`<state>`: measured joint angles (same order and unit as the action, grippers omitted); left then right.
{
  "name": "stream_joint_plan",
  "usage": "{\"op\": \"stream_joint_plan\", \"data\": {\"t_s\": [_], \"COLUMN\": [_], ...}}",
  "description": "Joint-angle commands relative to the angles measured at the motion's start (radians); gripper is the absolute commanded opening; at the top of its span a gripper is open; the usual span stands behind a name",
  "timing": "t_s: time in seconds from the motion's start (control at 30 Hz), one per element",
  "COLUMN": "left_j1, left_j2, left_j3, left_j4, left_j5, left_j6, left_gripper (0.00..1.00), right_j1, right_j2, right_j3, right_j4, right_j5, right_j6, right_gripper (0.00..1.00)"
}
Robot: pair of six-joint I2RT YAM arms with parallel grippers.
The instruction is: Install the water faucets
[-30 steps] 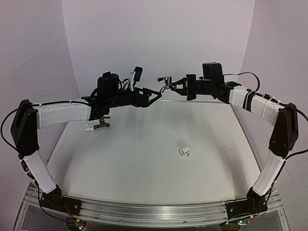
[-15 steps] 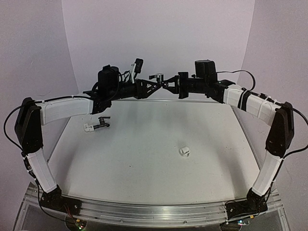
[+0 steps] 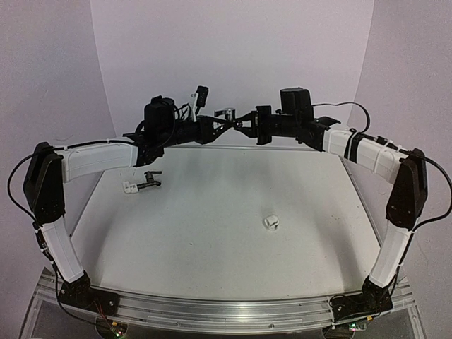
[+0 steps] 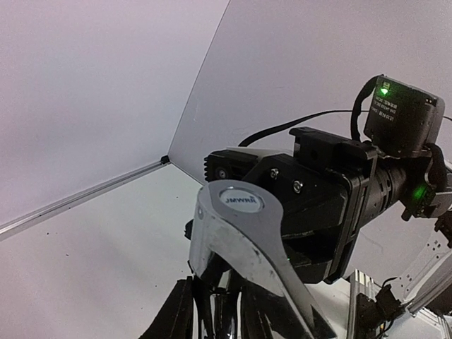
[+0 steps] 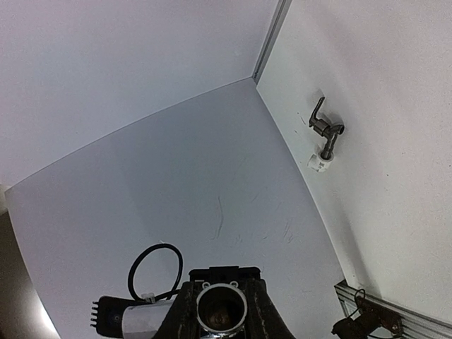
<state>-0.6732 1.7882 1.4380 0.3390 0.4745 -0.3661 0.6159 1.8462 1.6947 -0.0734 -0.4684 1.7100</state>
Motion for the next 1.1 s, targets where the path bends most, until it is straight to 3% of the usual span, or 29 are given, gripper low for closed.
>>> {"op": "stream_joint_plan", "data": {"t_s": [0.0, 0.17, 0.3, 0.47, 0.67, 0.8, 0.83, 0.87, 0.93, 0.97, 1.07], "left_j1": [-0.011, -0.011, -0.011, -0.011, -0.011, -0.011, -0.011, -0.011, -0.004, 0.002, 0.037], "left_j2": [0.003, 0.005, 0.005, 0.008, 0.003, -0.019, -0.027, -0.036, -0.058, -0.076, -0.118], "left_j3": [0.054, 0.053, 0.054, 0.061, 0.06, 0.045, 0.042, 0.038, 0.024, 0.014, -0.032], "left_j4": [0.029, 0.031, 0.031, 0.031, 0.031, 0.031, 0.031, 0.03, 0.028, 0.027, 0.022], "left_j5": [-0.022, -0.051, -0.056, -0.056, -0.061, -0.074, -0.084, -0.094, -0.106, -0.108, -0.077], "left_j6": [0.003, 0.0, -0.002, 0.0, 0.001, 0.003, 0.0, -0.011, -0.042, -0.064, -0.161], "left_gripper": [0.29, 0.38, 0.37, 0.28, 0.03, 0.0, 0.0, 0.0, 0.0, 0.0, 0.0], "right_j1": [0.021, 0.025, 0.027, 0.031, 0.036, 0.038, 0.038, 0.038, 0.037, 0.036, 0.023], "right_j2": [0.01, 0.01, 0.006, 0.007, 0.005, 0.0, -0.007, -0.017, -0.052, -0.073, -0.153], "right_j3": [0.056, 0.064, 0.061, 0.067, 0.066, 0.065, 0.05, 0.031, -0.006, -0.03, -0.128], "right_j4": [0.052, 0.052, 0.052, 0.055, 0.055, 0.057, 0.058, 0.063, 0.093, 0.095, 0.085], "right_j5": [0.02, 0.029, 0.036, 0.033, 0.043, 0.063, 0.075, 0.092, 0.126, 0.145, 0.197], "right_j6": [-0.013, -0.017, -0.018, -0.015, -0.023, -0.081, -0.1, -0.129, -0.237, -0.324, -0.574], "right_gripper": [0.0, 0.0, 0.0, 0.0, 0.0, 0.01, 0.07, 0.2, 0.58, 0.72, 0.97]}}
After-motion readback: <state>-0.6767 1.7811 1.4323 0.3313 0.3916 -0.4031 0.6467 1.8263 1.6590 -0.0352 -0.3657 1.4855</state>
